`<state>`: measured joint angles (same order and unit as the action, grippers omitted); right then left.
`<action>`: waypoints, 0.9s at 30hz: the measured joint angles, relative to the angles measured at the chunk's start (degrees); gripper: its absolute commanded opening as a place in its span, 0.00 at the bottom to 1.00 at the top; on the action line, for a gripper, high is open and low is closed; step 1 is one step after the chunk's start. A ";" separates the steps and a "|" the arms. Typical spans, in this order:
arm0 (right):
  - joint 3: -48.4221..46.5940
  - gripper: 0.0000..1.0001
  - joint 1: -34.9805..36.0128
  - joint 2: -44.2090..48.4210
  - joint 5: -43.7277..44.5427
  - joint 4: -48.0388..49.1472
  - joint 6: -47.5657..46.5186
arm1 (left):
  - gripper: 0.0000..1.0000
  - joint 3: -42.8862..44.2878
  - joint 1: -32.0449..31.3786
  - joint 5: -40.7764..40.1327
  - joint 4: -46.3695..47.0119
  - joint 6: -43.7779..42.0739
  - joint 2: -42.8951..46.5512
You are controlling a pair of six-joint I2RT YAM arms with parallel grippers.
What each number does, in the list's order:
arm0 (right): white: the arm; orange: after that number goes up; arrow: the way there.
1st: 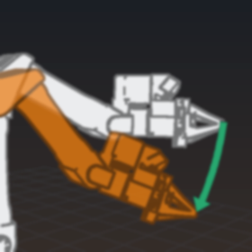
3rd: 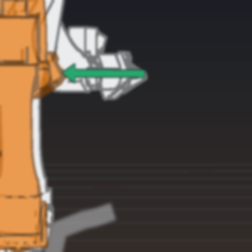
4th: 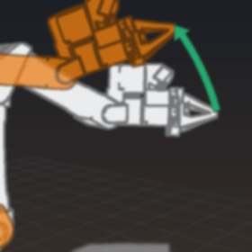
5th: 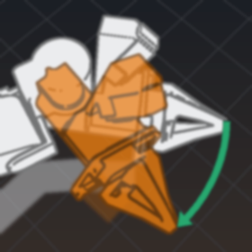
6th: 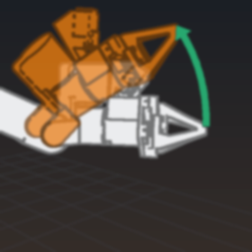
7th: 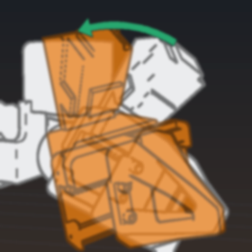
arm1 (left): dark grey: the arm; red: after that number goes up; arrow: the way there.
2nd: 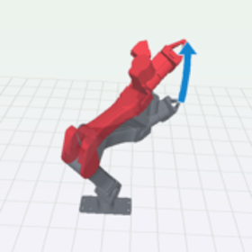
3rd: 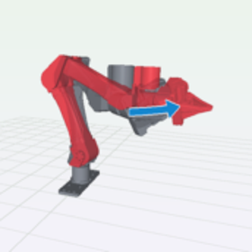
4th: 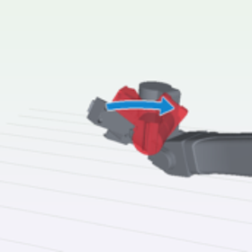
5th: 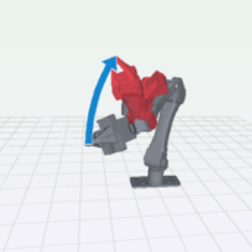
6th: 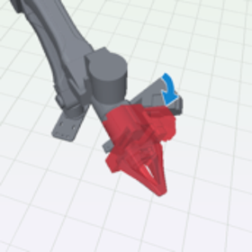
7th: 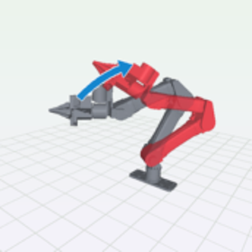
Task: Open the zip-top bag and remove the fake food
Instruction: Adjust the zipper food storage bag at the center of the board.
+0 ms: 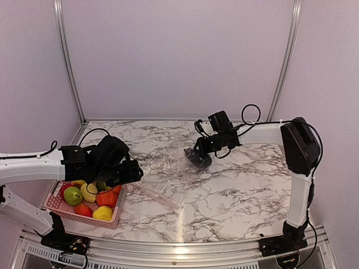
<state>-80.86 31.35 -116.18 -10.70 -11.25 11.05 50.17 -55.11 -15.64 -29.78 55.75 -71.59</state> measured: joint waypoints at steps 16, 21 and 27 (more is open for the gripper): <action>2.82 0.00 2.10 6.40 1.27 -4.15 2.36 | 0.32 4.44 0.31 12.85 22.80 -6.21 -23.54; 2.80 0.00 2.56 7.02 2.05 -5.53 2.45 | 0.24 4.44 0.33 14.38 25.49 -5.73 -27.85; 2.69 0.00 2.58 8.96 3.41 -7.23 2.54 | 0.20 4.33 0.35 14.75 25.66 -4.92 -30.71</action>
<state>-78.17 33.93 -107.22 -7.29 -18.48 13.58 54.50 -54.76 -0.89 -4.12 50.83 -102.30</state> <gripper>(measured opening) 0.003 0.213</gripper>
